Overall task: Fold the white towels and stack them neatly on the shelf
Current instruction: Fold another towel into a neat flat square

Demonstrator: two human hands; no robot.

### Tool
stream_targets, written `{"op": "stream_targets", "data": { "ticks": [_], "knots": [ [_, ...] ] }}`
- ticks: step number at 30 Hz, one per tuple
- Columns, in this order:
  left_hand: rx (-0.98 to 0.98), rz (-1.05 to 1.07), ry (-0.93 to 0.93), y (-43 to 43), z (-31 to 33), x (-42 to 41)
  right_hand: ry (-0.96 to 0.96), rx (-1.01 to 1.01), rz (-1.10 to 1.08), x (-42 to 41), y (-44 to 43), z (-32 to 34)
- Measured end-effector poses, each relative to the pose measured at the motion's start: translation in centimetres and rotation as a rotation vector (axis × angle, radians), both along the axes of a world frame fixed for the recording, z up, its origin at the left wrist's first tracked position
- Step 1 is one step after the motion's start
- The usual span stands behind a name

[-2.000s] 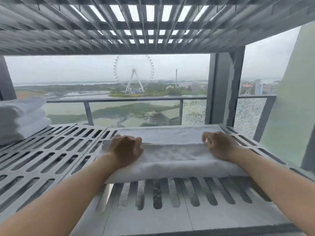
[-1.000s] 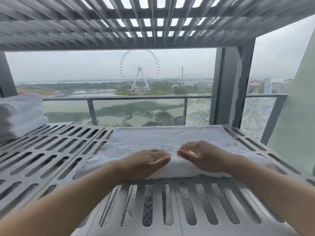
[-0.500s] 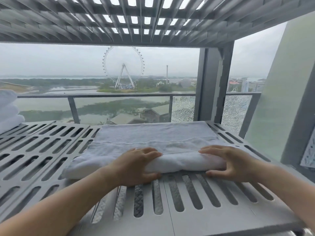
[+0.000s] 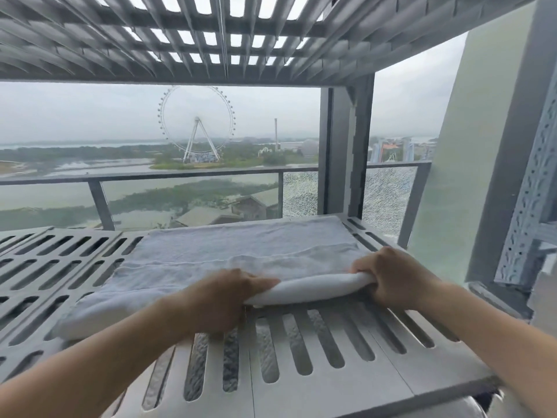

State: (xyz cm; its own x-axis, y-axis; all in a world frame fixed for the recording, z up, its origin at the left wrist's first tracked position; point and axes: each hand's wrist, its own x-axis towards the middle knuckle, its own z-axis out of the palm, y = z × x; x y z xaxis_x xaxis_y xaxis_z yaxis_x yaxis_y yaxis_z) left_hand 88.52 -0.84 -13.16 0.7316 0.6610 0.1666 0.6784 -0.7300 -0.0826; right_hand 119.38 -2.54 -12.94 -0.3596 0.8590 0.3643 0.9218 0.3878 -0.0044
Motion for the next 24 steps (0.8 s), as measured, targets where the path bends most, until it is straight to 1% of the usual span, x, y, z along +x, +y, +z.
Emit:
{"op": "stream_targets", "data": {
  "ticks": [2,3,5,6,7,8,10,12,14,16,18,20,22,24],
  "knots": [
    [-0.191,-0.025,-0.082,-0.2,0.2,-0.4,0.005,-0.089,0.008,-0.3,-0.2,0.7],
    [-0.303,-0.013,-0.144,0.0,0.5,-0.6,0.049,-0.145,0.011,-0.5,-0.1,1.2],
    [-0.519,0.008,-0.336,0.8,1.2,-1.0,0.174,-0.255,0.054,-1.5,0.6,1.9],
    [-0.558,0.026,-0.427,1.6,1.4,-1.2,0.226,-0.289,0.092,-2.3,1.4,2.1],
    [-0.535,0.059,-0.473,2.5,1.4,-1.5,0.258,-0.304,0.129,-3.3,2.3,2.1],
    [-0.454,0.111,-0.454,3.6,1.4,-2.0,0.268,-0.301,0.154,-4.5,3.3,2.0],
    [-0.27,0.256,-0.306,5.7,0.8,-3.7,0.25,-0.279,0.167,-6.8,5.6,1.5],
    [-0.203,0.382,-0.219,6.8,0.4,-5.9,0.2,-0.285,0.149,-8.6,7.6,0.7],
    [-0.172,0.443,-0.228,7.1,-0.1,-7.8,0.141,-0.282,0.124,-9.4,8.7,-0.2],
    [-0.134,0.468,-0.254,6.7,-0.5,-9.0,0.155,-0.268,0.14,-9.4,9.1,-0.7],
    [-0.088,0.452,-0.212,6.1,-0.9,-9.6,0.132,-0.265,0.164,-8.8,9.2,-0.9],
    [0.034,0.424,-0.129,5.6,-1.1,-9.9,0.027,-0.262,0.169,-8.0,9.3,-0.9],
    [0.207,0.396,-0.078,5.3,-0.7,-10.3,-0.054,-0.24,0.181,-7.5,9.5,-0.6],
    [0.282,0.369,-0.036,5.2,0.1,-10.9,-0.089,-0.189,0.199,-7.4,9.7,-0.2]
  ]
}}
